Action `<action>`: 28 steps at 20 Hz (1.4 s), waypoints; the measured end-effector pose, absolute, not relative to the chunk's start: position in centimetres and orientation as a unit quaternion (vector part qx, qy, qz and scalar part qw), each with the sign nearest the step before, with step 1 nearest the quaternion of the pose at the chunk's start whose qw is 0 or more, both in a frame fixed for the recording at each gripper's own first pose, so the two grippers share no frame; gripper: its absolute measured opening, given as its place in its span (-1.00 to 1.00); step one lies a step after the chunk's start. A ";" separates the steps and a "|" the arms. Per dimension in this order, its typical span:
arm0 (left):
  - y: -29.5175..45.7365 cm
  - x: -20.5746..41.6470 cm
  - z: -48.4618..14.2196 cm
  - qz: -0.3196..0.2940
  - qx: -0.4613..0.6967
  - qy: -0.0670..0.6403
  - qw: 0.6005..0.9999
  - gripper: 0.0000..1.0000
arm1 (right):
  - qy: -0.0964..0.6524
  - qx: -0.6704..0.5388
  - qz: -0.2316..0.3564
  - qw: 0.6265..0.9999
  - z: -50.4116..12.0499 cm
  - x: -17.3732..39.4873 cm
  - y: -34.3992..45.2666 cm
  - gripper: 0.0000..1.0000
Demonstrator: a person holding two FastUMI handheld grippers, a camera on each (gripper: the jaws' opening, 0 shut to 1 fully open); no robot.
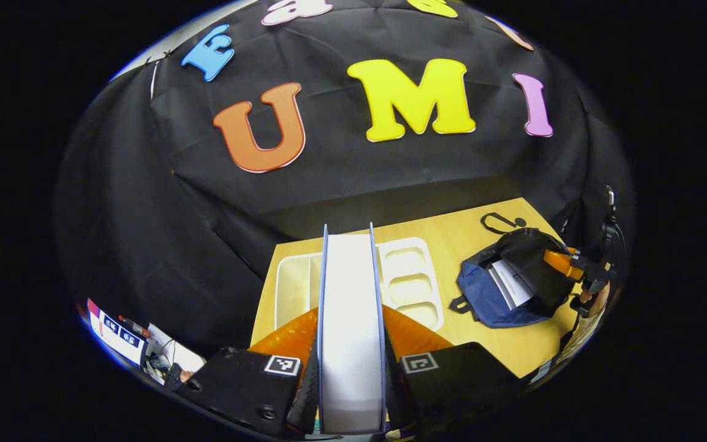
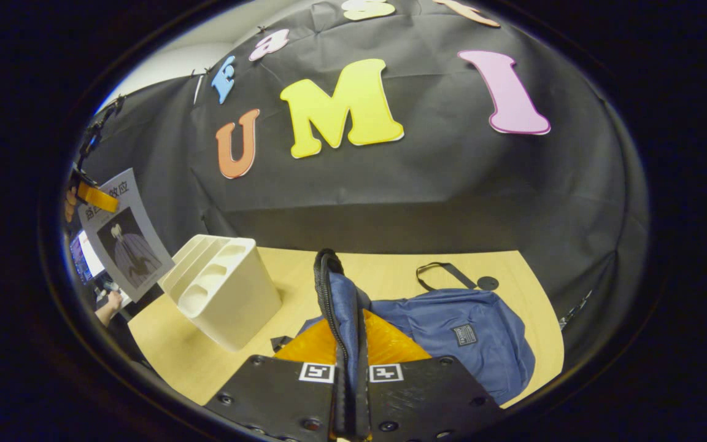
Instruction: Open the schoolbag, grab two books from the bookshelf and put them into the schoolbag.
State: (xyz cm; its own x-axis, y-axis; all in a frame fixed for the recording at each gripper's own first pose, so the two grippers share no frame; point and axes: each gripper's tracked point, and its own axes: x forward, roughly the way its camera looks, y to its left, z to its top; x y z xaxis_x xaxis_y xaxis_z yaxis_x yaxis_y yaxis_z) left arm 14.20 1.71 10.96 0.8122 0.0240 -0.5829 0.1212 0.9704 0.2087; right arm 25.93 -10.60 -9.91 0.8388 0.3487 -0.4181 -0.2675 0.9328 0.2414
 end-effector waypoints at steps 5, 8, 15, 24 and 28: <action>-4.3 13.5 11.9 -0.068 0.128 0.280 0.949 -0.10 | 0.235 0.099 0.159 0.954 -10.3 25.8 -11.3 -0.88; -8.8 14.4 10.7 -0.123 0.120 0.284 0.943 -0.10 | 0.234 0.097 0.153 0.955 -10.4 25.6 -12.1 -0.88; -17.5 18.2 5.1 -0.230 0.011 0.343 0.911 -0.09 | 0.238 0.096 0.136 0.957 -10.9 25.2 -13.5 -0.88; -21.3 22.0 -0.7 -0.275 -0.146 0.354 0.882 -0.08 | 0.232 0.096 0.104 0.962 -9.0 25.4 -14.1 -0.88; -22.4 22.6 -1.7 -0.279 -0.240 0.351 0.861 -0.08 | 0.209 0.083 0.089 0.970 -6.1 25.7 -14.3 -0.89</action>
State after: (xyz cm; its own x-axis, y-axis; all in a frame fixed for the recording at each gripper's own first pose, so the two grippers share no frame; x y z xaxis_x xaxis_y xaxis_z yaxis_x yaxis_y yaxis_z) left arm 22.59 -22.39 -1.69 0.5976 -0.6489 -0.4711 0.3108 0.7290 -0.6099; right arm 25.68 -14.30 -6.11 0.8970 0.2077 -0.3902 -0.1386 0.9704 0.1978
